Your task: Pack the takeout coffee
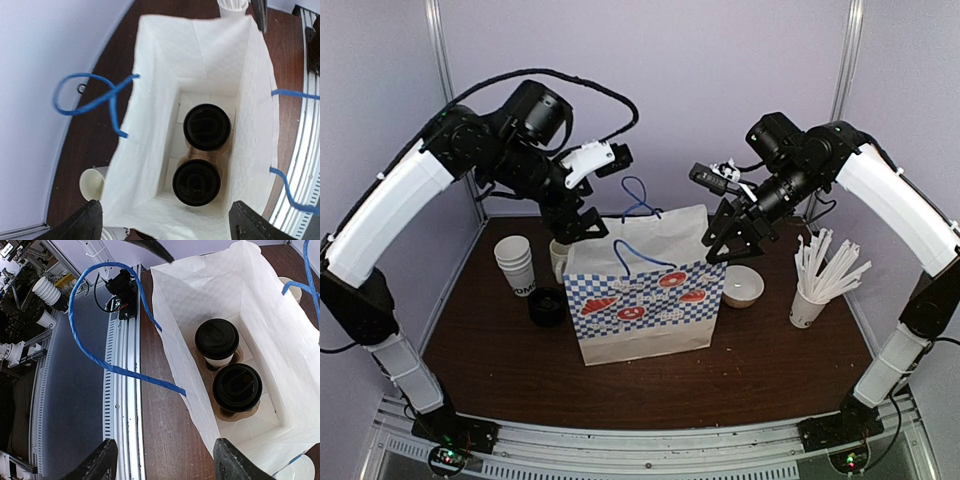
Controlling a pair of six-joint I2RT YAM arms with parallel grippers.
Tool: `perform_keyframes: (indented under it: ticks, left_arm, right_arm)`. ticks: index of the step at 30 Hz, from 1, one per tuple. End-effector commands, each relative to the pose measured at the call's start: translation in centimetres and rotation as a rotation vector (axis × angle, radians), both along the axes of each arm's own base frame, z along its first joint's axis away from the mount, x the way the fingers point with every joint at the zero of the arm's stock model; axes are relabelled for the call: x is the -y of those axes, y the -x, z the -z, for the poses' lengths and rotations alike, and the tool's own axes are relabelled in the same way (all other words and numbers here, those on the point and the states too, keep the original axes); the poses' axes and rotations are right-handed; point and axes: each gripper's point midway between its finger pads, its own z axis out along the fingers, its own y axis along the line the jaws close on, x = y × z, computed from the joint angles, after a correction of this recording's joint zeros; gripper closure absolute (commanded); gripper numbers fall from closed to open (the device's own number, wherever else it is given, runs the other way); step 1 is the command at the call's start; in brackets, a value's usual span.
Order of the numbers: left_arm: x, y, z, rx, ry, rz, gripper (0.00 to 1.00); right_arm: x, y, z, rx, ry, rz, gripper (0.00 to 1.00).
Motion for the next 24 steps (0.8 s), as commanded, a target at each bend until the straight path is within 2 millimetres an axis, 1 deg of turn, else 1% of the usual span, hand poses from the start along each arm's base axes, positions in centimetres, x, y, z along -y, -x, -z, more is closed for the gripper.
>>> perform_keyframes:
  ticks: [1, 2, 5, 7, 8, 11, 12, 15, 18, 21, 22, 24]
  left_arm:
    - [-0.6, -1.4, -6.1, 0.226, 0.158, -0.039, 0.06]
    - [-0.8, -2.1, -5.9, 0.227, 0.156, -0.050, 0.06]
    - [-1.2, -4.1, -4.8, 0.152, 0.159, -0.078, 0.08]
    - [-1.0, -4.9, -3.7, 0.074, 0.165, -0.074, 0.09]
    - [-0.9, -5.6, -2.8, 0.045, 0.147, -0.079, 0.10]
    - [-0.5, -6.3, -1.1, -0.033, 0.141, -0.050, 0.10]
    - [-0.2, -6.4, -0.8, -0.057, 0.148, -0.040, 0.12]
    - [0.1, -7.7, 0.9, -0.089, 0.137, -0.055, 0.18]
    - [0.4, -8.2, 2.1, -0.127, 0.134, -0.048, 0.29]
    - [0.8, -8.4, 2.8, -0.153, 0.138, -0.036, 0.40]
    - [1.0, -8.3, 3.0, -0.161, 0.140, -0.027, 0.45]
    - [1.4, -8.2, 3.4, -0.181, 0.144, -0.012, 0.62]
  right_arm:
    - [0.2, -0.4, -0.3, 0.041, 0.002, 0.006, 0.31]
    - [0.3, -0.5, -0.3, 0.044, 0.003, 0.008, 0.31]
    - [0.4, -0.4, -0.3, 0.049, 0.002, 0.009, 0.31]
    - [0.5, -0.4, -0.3, 0.052, 0.006, 0.011, 0.32]
    - [0.6, -0.4, -0.3, 0.059, 0.008, 0.014, 0.32]
    - [0.9, -0.4, -0.1, 0.077, 0.016, 0.024, 0.32]
    - [1.0, -0.3, -0.1, 0.079, 0.019, 0.026, 0.32]
    - [1.2, -0.3, -0.1, 0.091, 0.023, 0.032, 0.33]
    - [1.5, -0.1, -0.3, 0.105, 0.025, 0.038, 0.34]
    - [1.7, 0.0, -0.4, 0.115, 0.027, 0.043, 0.35]
    - [1.8, 0.0, -0.3, 0.117, 0.030, 0.044, 0.35]
    - [1.9, 0.0, -0.3, 0.123, 0.032, 0.048, 0.35]
